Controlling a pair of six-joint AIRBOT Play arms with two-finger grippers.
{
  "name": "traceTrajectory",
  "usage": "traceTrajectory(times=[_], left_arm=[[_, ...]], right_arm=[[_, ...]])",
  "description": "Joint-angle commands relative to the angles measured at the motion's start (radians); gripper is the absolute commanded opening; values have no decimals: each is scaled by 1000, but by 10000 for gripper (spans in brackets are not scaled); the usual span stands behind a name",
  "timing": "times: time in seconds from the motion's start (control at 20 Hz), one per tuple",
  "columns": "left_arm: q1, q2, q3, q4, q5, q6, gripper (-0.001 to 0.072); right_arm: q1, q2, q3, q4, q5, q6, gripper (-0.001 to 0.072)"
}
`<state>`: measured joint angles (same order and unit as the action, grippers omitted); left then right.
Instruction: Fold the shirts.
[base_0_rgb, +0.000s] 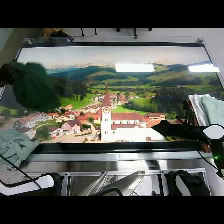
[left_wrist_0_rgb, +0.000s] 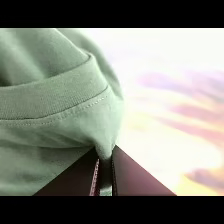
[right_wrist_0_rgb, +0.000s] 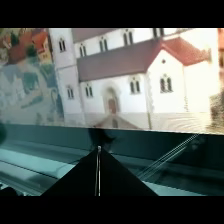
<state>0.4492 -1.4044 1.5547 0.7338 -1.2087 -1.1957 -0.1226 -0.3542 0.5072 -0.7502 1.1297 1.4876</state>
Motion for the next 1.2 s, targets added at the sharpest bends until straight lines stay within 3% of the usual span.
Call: traceTrajectory(times=[0.0, 0.35, 0.4, 0.45, 0.5, 0.65, 0.7, 0.75, 0.8, 0.9, 1.15], left_arm=[[-249, 98, 7, -77, -26, -3, 13], [-669, 51, -259, -70, 183, 0, 30], [-702, 28, -285, -71, 193, 3, 413], [-720, 5, -298, -72, 195, -3, 673], [-723, -18, -290, -71, 169, -3, 674], [-638, -57, -199, -70, 18, -3, 673], [-589, -59, -176, -60, -24, -3, 674], [-540, -53, -172, -29, -57, -15, 673], [-486, -41, -191, 21, -82, -37, 673], [-384, -9, -285, 103, -94, -47, 673], [-221, -1, -568, 100, 1, -34, 673]], right_arm=[[1, 0, 0, 15, -4, 0, 24], [1, 1, 0, 21, -3, 0, 31], [1, 1, 0, 21, -4, 0, 33], [0, 1, 4, 21, -4, 0, 99], [0, 0, 17, 21, -8, -1, 255], [-19, -47, 118, 21, -21, -119, 273], [-30, -85, 153, 21, -23, -142, 351], [-36, -142, 187, 22, -24, -166, 480], [-35, -203, 212, 31, -24, -190, 509], [-35, -344, 232, 128, -51, -305, 508], [-25, -715, 241, 389, -156, -586, 501]])
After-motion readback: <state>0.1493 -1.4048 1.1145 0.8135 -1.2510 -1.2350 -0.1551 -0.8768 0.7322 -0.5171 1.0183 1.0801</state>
